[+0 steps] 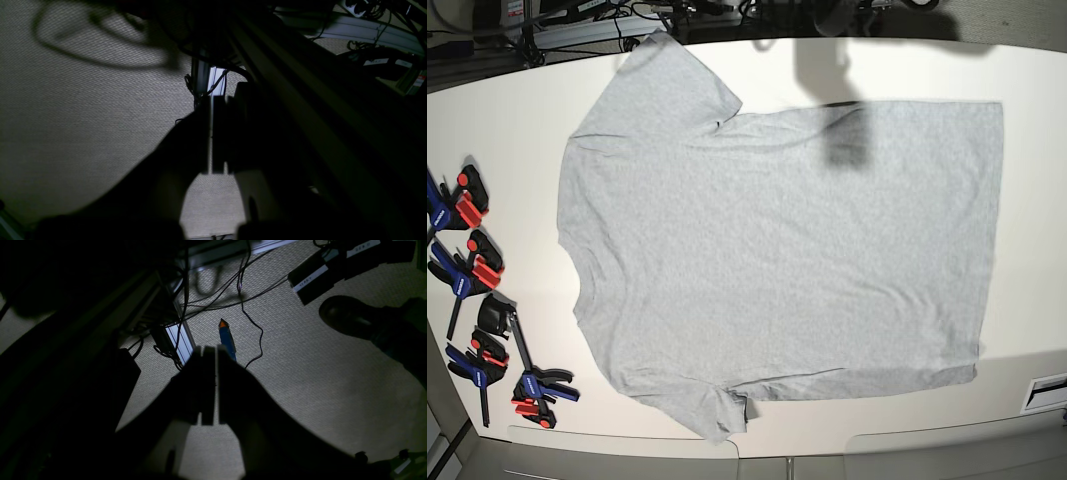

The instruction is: Fold the T-shirt properly

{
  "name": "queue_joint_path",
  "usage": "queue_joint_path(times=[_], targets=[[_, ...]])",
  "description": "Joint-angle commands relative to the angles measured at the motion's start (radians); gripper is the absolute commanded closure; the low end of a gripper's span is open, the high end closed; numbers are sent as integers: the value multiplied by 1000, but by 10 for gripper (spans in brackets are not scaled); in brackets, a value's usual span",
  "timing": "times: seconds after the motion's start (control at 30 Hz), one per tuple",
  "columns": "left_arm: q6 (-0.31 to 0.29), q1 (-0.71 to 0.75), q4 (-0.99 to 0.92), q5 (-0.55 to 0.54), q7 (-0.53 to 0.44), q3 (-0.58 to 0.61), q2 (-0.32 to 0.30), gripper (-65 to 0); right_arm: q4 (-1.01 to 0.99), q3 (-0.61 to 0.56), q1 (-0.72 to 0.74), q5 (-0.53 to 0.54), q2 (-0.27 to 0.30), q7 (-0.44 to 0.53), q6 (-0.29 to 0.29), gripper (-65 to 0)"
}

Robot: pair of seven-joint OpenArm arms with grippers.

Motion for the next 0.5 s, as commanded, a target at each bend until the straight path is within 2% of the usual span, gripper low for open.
queue_joint_path(times=[0.0,0.3,0.47], targets=[[3,5,5,6,-3,-3,-1,0,3,1,2,3,2,6,6,0],[3,12,8,2,-4,-3,-1,0,3,1,2,3,3,6,5,0],[3,62,68,-6,-14,-3,-10,0,3,1,1,3,3,11,5,0]])
